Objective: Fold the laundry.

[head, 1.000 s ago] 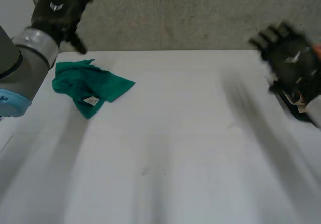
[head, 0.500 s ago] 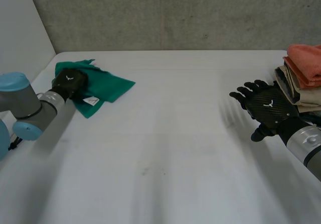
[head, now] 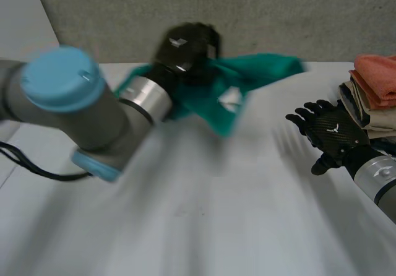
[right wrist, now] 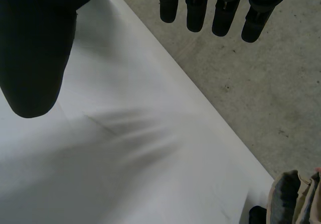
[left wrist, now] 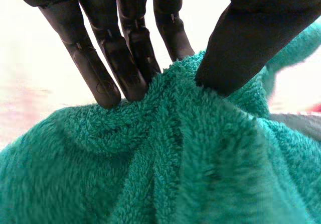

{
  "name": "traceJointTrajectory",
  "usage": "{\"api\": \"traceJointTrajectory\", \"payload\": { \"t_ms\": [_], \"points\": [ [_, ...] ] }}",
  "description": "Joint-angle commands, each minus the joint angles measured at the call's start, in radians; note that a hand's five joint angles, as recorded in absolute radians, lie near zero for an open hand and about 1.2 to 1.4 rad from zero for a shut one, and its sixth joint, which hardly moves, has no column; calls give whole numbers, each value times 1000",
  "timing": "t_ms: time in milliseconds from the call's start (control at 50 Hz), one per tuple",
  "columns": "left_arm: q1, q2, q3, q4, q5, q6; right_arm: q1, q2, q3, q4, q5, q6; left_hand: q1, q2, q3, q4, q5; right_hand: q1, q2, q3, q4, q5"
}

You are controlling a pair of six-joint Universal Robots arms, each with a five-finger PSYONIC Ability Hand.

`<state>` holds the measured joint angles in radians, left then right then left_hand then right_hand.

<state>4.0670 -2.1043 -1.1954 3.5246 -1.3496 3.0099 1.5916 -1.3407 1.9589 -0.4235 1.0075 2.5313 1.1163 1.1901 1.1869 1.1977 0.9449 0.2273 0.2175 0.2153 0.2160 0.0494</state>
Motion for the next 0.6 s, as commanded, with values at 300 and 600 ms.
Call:
{"api": "traceJointTrajectory", "payload": {
  "t_ms": [300, 600],
  "points": [
    [-33, -43, -47, -29, 3, 33, -48, -6, -41, 25, 128, 102, -942, -1016, -1012, -1023, -945, -53, -43, -41, -41, -49],
    [360, -8, -208, -183, 24, 487, -44, -145, -103, 342, 59, 112, -900, -974, -970, -981, -903, -53, -43, -41, -41, -49]
  ]
}}
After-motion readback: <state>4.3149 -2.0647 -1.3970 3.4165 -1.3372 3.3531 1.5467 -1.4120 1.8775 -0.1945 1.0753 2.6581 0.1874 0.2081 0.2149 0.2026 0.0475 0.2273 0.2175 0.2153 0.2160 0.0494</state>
